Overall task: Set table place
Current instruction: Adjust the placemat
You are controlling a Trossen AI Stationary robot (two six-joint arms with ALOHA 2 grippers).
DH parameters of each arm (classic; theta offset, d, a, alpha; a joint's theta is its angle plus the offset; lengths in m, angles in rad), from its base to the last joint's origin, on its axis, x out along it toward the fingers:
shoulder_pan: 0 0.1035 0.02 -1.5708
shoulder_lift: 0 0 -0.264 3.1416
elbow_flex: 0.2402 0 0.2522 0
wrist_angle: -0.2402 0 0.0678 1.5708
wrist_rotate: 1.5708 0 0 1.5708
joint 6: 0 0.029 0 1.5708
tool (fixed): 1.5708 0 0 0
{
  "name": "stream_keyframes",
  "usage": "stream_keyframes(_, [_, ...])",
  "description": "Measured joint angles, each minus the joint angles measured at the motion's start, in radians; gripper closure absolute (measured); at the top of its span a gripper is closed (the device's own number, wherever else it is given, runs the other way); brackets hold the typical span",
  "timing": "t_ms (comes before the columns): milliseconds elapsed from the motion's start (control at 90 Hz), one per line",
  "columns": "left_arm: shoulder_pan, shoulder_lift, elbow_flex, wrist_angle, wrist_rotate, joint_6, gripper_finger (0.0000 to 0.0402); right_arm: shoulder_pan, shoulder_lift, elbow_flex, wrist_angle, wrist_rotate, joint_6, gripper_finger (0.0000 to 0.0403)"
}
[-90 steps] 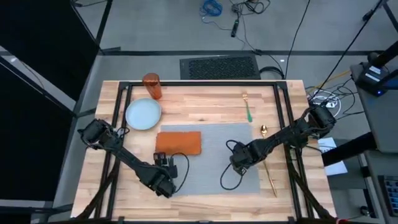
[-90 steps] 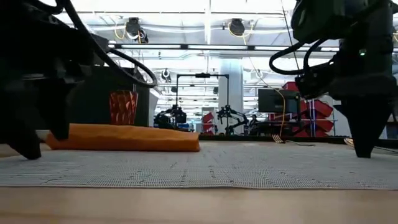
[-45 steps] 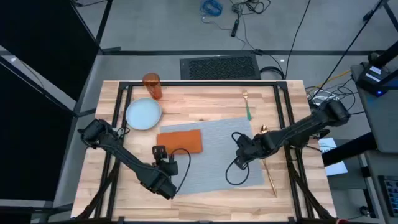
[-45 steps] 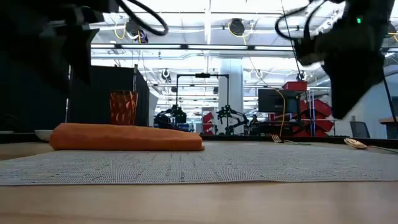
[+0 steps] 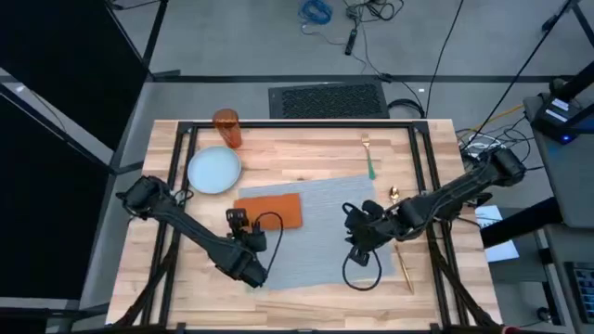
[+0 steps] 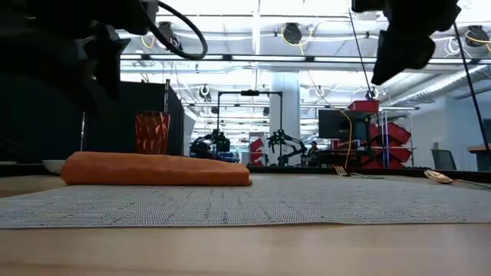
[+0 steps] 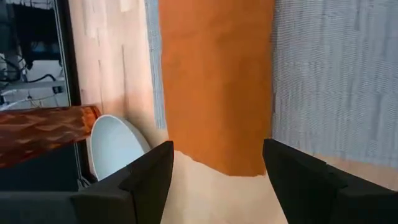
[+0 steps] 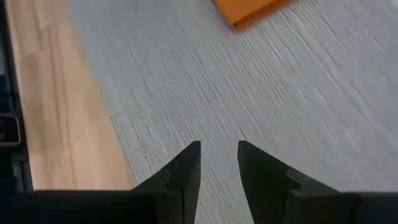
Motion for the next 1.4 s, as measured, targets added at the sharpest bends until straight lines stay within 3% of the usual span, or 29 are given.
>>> stream_keyframes(367, [0.081, -0.001, 0.000, 0.091, -0.016, -0.007, 0.0169, -0.002, 0.000, 0.000, 0.040, 0.000, -0.191, 0.0309])
stream_keyframes(733, [0.108, -0.001, 0.000, 0.218, -0.020, 0.001, 0.0169, -0.008, 0.000, 0.000, 0.058, -0.003, -0.189, 0.0309])
stream_keyframes(1400, [0.108, -0.001, 0.000, 0.249, 0.001, -0.005, 0.0169, -0.008, -0.001, 0.001, 0.089, -0.003, -0.188, 0.0309])
